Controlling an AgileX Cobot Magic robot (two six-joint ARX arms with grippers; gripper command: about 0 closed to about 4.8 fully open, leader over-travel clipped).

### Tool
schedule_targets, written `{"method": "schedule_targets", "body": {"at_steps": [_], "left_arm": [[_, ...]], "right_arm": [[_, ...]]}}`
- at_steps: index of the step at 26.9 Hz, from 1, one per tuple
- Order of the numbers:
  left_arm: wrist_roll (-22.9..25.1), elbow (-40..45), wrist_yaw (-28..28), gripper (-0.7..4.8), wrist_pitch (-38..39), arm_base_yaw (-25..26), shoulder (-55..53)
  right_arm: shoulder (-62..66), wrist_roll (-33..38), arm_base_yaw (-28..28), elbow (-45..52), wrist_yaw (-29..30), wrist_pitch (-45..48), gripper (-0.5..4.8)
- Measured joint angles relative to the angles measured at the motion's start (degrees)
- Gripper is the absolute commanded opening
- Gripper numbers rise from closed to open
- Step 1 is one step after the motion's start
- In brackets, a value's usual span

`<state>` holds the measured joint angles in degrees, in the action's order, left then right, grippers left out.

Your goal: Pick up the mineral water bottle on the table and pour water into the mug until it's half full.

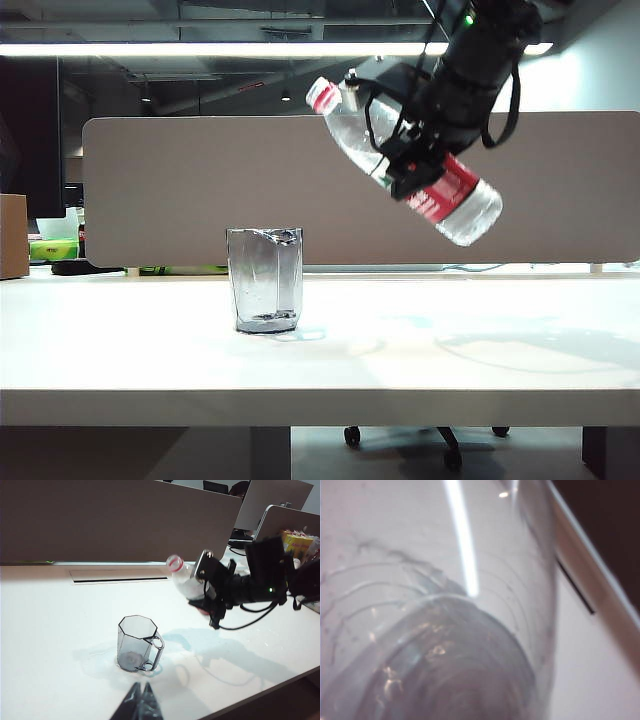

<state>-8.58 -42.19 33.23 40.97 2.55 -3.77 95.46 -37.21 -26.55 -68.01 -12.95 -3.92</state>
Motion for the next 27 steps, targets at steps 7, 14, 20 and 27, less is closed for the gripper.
{"method": "schedule_targets", "body": {"at_steps": [7, 14, 20, 27], "left_arm": [[0.0, 0.0, 0.0, -0.05, 0.0, 0.0, 0.0], [0.0, 0.0, 0.0, -0.05, 0.0, 0.0, 0.0], [0.0, 0.0, 0.0, -0.05, 0.0, 0.0, 0.0], [0.0, 0.0, 0.0, -0.05, 0.0, 0.0, 0.0]], "right_arm": [[4.3, -4.8, -1.3, -6.4, -7.3, -9.7, 2.30], [9.2, -16.4, -6.9, -9.6, -17.3, -10.5, 2.30], [12.9, -20.2, -8.5, -12.0, -25.1, -13.7, 2.30], [13.1, -24.0, -9.2, -13.1, -31.9, -15.1, 2.30]]}}
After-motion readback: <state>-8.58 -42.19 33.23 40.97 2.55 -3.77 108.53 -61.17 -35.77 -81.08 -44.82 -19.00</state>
